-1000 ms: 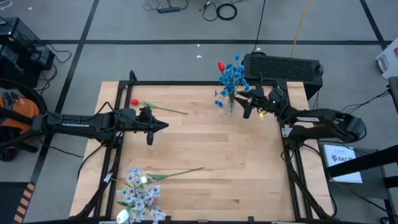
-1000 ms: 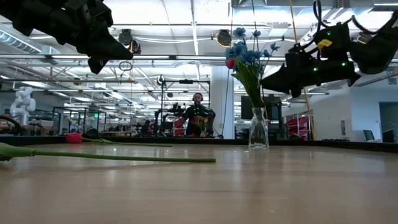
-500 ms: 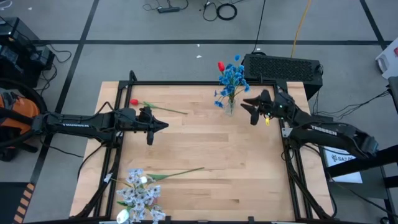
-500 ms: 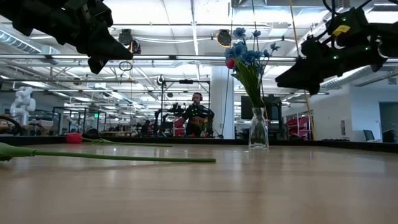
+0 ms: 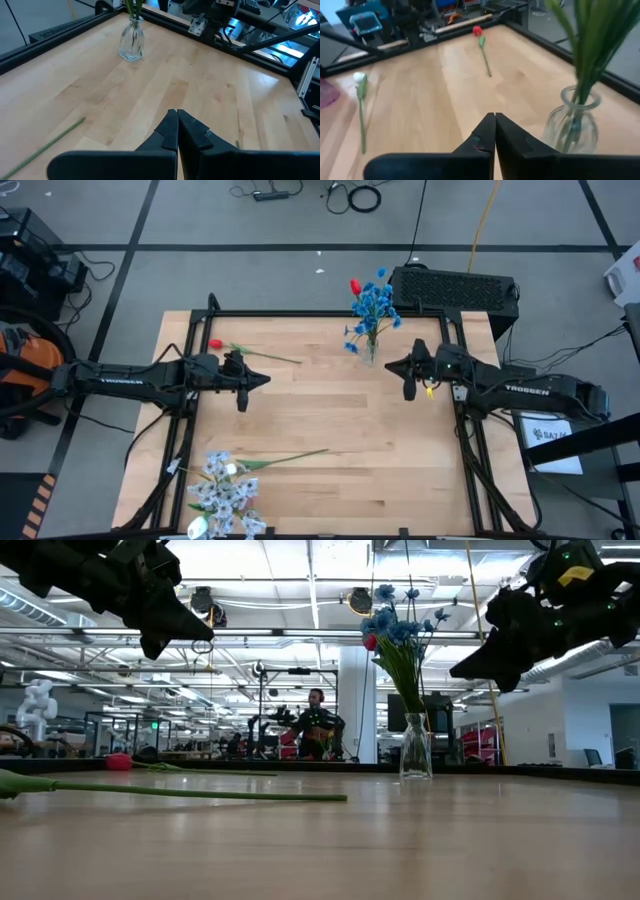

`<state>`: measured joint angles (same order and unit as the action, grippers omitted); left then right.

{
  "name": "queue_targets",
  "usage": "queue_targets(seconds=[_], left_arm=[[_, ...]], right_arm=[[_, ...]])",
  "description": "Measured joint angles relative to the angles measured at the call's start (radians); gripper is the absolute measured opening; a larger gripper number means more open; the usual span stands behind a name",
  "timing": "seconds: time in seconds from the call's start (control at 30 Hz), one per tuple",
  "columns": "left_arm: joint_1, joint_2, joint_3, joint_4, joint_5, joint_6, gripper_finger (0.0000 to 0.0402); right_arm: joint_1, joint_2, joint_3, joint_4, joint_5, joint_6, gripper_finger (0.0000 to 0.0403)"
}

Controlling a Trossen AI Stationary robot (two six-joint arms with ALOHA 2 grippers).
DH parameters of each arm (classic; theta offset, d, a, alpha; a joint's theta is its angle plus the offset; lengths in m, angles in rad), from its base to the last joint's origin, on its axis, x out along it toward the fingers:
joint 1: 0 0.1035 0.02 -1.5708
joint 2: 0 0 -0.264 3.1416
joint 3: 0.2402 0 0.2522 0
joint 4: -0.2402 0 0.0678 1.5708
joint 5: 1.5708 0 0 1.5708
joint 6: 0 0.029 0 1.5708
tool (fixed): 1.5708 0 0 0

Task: Sort flowers into vase by color
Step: Put the white flowers into the pink vase

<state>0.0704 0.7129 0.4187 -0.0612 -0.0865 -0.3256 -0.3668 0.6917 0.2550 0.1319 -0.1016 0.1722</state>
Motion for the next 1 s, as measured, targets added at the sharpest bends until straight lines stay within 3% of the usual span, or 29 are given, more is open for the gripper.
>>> queue_targets(seconds=[0.33,0.53,0.77,1.0], left_arm=[[0.000,0.000,0.000,0.000,-0.001,-0.007,0.0002],[0.000,0.000,0.000,0.000,-0.001,-0.007,0.0021],[0.000,0.000,0.000,0.000,0.000,-0.007,0.0058],[0.000,0.000,0.000,-0.001,0.001,0.099,0.0061]], right_arm=[[0.153,0.085,0.135,-0.169,0.105,-0.001,0.0001],[0.217,0.175,0.215,-0.195,0.108,-0.001,0.0001],[0.321,0.329,0.308,-0.201,0.121,-0.001,0.0000],[0.464,0.564,0.516,-0.338,0.241,0.041,0.0000]])
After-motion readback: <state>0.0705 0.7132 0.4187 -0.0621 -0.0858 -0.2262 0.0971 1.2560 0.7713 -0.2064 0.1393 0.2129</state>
